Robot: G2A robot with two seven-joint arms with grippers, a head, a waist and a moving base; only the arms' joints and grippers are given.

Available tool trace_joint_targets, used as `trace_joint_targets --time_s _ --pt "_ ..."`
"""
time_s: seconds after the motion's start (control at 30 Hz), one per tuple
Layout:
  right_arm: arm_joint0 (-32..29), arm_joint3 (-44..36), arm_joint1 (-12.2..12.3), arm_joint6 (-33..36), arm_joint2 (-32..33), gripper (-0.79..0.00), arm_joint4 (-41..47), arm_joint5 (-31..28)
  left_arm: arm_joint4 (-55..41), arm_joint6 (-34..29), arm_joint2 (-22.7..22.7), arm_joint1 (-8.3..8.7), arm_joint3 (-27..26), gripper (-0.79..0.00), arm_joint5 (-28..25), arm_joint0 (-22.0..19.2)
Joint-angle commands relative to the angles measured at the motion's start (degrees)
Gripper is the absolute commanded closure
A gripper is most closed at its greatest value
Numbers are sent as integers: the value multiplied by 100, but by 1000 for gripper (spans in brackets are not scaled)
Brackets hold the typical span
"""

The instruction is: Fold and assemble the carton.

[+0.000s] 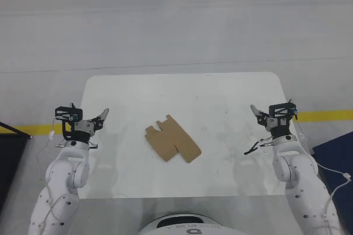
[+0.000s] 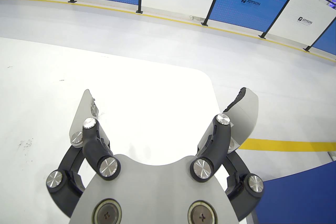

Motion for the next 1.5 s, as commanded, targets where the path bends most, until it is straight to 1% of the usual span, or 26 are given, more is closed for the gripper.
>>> trace_joint_targets --time_s 0.0,0.3,0.33,0.4,0.47,0.6,0.63,0.73,0.77,0.8,0.97,1.0,1.03,1.07,1.1,1.13,1.2,1.23,1.3,1.4,1.47 --pt "0 0 0 0 0 -784 0 0 0 0 0 0 0 -785 0 0" --pt "0 0 0 0 0 -785 0 0 26 12 -1 1 -6 -785 -2 -5" --pt "0 0 0 0 0 -785 0 0 149 66 -12 6 -13 -785 -5 -8" --pt "0 0 0 0 0 -785 0 0 666 469 -41 30 -53 -785 -106 69" --pt "0 0 0 0 0 -785 0 0 1040 1042 -115 78 -24 -785 -654 215" --pt "0 0 0 0 0 -785 0 0 1983 2251 -477 210 234 -785 -1590 420" --pt "0 0 0 0 0 -785 0 0 2142 2554 -519 244 308 -785 -1922 454" --pt "0 0 0 0 0 -785 0 0 2562 3560 -681 359 459 -785 -2916 458" --pt "0 0 0 0 0 -785 0 0 2660 3742 -754 386 567 -785 -3043 434" --pt "0 0 0 0 0 -785 0 0 2654 3710 -842 390 685 -785 -2862 352" --pt "0 0 0 0 0 -785 0 0 2654 3710 -842 390 685 -785 -2862 352" --pt "0 0 0 0 0 -785 0 0 2808 3642 -846 397 664 -785 -2813 347" --pt "0 0 0 0 0 -785 0 0 3237 3520 -820 415 573 -785 -2670 352" --pt "0 0 0 0 0 -785 0 0 3870 3489 -710 433 407 -785 -2413 407" --pt "0 0 0 0 0 -785 0 0 4383 3694 -531 450 258 -785 -2264 492" --pt "0 0 0 0 0 -785 0 0 4854 4027 -426 483 177 -785 -2204 530" --pt "0 0 0 0 0 -785 0 0 5811 4621 -268 552 107 -785 -1946 609" --pt "0 0 0 0 0 -785 0 0 6180 4728 -231 578 111 -785 -1808 627" --pt "0 0 0 0 0 -785 0 0 6740 4762 -89 606 129 -785 -1585 639" --pt "0 0 0 0 0 -785 0 0 7470 4665 153 642 144 -785 -1522 604" --pt "0 0 0 0 0 -785 0 0 7756 4633 331 654 124 -671 -1515 577"
